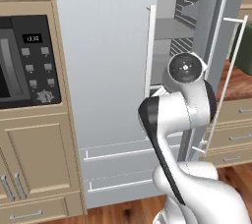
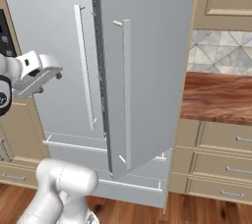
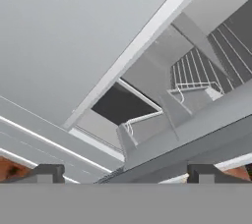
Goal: There is a bowl on the dining counter. Grab a lemon wedge from the fridge and place it in the bowl. Then get the liquor bottle and glass cup from the cabinet and place them next to the bowl.
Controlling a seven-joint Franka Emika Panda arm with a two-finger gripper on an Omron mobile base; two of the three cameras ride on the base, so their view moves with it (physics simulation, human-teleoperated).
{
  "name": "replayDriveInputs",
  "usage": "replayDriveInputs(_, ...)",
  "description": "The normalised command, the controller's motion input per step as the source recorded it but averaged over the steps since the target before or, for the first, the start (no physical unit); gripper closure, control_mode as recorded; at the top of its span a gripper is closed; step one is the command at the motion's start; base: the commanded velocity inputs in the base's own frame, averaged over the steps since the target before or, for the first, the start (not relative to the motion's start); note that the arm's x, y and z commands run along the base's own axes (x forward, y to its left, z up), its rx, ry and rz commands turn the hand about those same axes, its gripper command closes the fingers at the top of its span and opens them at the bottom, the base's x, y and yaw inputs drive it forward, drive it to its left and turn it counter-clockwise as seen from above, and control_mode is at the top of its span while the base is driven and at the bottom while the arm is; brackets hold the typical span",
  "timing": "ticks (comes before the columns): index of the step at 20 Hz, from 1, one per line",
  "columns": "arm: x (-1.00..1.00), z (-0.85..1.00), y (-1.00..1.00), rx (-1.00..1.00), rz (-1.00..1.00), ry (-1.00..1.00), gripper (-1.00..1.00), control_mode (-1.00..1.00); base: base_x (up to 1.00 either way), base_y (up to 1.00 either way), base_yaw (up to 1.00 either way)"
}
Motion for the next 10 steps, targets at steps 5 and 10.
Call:
replayDriveInputs(5, 0.91, 0.03, -0.04, -0.10, -0.04, 0.23, -1.00, -1.00, 0.00, 0.00, 0.00)
replayDriveInputs(10, 1.00, -0.01, -0.17, -0.04, -0.03, 0.22, -1.00, -1.00, 0.00, 0.00, 0.00)
